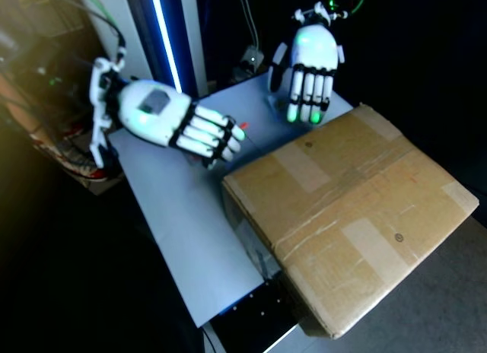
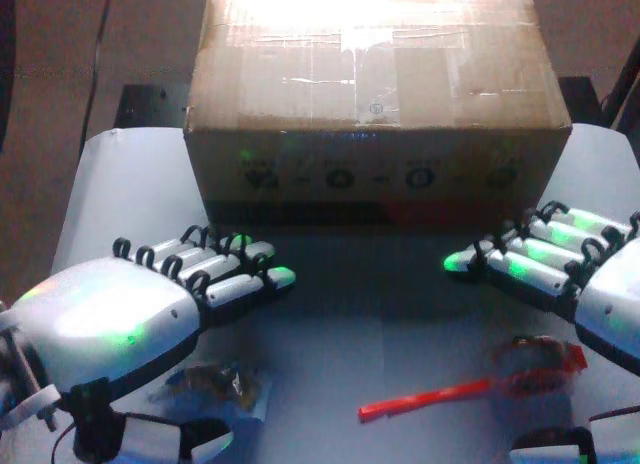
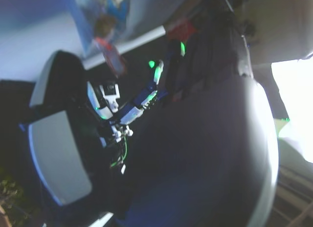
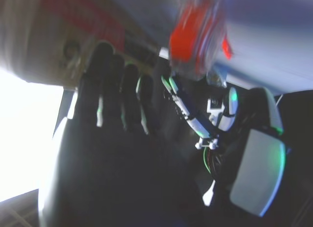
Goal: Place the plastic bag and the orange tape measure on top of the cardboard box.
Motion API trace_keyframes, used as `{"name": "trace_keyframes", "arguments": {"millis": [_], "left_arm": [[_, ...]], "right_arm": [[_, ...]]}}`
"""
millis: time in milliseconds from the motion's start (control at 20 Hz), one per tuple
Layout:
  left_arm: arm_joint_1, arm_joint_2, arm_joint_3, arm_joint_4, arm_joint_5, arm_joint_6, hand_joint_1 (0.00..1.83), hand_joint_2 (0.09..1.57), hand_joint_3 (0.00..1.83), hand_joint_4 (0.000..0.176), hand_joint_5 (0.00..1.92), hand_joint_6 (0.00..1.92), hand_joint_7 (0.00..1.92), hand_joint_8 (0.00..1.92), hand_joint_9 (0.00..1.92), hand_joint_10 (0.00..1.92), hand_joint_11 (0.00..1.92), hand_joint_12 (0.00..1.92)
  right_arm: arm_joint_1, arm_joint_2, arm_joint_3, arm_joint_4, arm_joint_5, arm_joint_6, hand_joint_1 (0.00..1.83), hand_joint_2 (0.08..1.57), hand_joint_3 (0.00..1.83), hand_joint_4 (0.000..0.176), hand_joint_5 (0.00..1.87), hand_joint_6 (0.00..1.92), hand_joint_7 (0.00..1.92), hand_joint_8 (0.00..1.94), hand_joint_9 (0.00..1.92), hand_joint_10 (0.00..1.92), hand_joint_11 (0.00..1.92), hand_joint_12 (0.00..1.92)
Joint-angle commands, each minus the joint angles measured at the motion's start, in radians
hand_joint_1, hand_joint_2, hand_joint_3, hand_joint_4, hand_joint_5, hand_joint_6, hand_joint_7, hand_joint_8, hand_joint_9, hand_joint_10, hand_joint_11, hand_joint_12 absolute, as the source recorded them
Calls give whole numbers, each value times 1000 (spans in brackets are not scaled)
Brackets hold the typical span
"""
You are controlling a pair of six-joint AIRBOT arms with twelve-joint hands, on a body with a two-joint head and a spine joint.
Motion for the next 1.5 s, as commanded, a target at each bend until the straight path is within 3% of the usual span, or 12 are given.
{"name": "trace_keyframes", "arguments": {"millis": [0,550,650,750,800,950,1000,1100,1200,1250,1300,1450], "left_arm": [[3,-17,5,13,99,8,904,883,424,0,114,5,0,0,0,0,0,1005],[73,-95,54,-88,62,36,1020,1028,182,0,204,9,34,3,35,28,0,1394],[79,-100,56,-93,57,36,1036,1083,87,0,349,40,161,19,111,93,0,1571],[94,-107,64,-107,53,36,997,1188,14,0,474,68,250,6,2,560,0,1740],[98,-110,66,-111,53,36,1035,1203,15,0,529,125,294,17,0,701,0,1800],[103,-129,84,-124,46,37,1110,1235,3,0,423,674,431,74,0,975,0,1892],[104,-142,96,-134,44,37,1215,1230,0,0,478,739,272,774,3,1182,0,1896],[109,-156,109,-148,43,37,1020,1360,2,0,540,1611,173,1075,0,1314,0,1910],[114,-167,117,-162,43,45,1003,1379,2,0,523,1649,219,1138,42,1380,0,1898],[115,-168,117,-168,44,52,999,1384,1,0,519,1656,219,1178,45,1406,0,1895],[116,-168,117,-176,46,62,1068,1425,0,0,609,1690,297,1816,65,1518,7,1921],[116,-167,117,-179,57,64,1083,1394,0,0,618,1690,409,1720,212,1660,96,1921]], "right_arm": [[13,-13,6,-11,-96,-1,697,844,17,0,50,455,189,170,4,631,0,1448],[12,-94,51,25,-24,-51,785,864,13,0,312,207,306,38,157,536,35,1593],[12,-107,61,26,-6,-51,1035,972,13,0,574,212,443,82,190,883,191,1631],[9,-121,71,30,1,-51,1245,998,0,0,742,385,395,672,323,1097,382,1553],[9,-125,74,31,3,-51,1159,1150,3,0,866,1106,416,979,462,1269,510,1566],[8,-133,82,32,4,-50,1325,1260,1,0,814,1294,533,1506,631,1559,574,1578],[8,-139,88,34,4,-50,1435,1262,3,0,796,1339,515,1505,575,1511,516,1774],[8,-144,92,36,4,-50,1463,1269,1,0,734,1339,493,1477,565,1536,528,1822],[8,-147,93,37,4,-50,1480,1178,0,0,920,1048,715,1237,753,1385,677,1717],[9,-147,93,38,4,-50,1473,1222,1,0,800,1231,642,1296,660,1457,575,1774],[9,-146,94,39,3,-50,1463,1259,1,0,745,1358,574,1383,580,1513,486,1820],[10,-143,93,39,-9,-50,1332,1233,1,0,859,1357,676,1308,590,1465,512,1566]]}}
